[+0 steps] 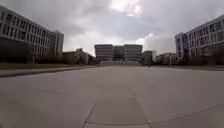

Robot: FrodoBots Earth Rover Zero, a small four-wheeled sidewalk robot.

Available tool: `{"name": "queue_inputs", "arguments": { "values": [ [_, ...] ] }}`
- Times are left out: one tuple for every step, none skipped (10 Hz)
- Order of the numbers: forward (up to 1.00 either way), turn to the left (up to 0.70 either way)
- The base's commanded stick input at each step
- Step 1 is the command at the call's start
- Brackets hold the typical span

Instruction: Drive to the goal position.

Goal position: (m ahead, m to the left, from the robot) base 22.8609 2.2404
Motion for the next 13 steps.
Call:
{"name": "queue_inputs", "arguments": {
  "values": [
    [0.65, 0.0],
    [0.65, 0.0],
    [0.65, 0.0],
    [0.65, 0.0],
    [0.65, 0.0],
    [0.65, 0.0],
    [0.65, 0.0],
    [0.65, 0.0],
    [0.68, 0.0],
    [0.69, 0.0],
    [0.69, 0.0],
    [0.69, 0.0],
    [0.69, 0.0]
  ]
}}
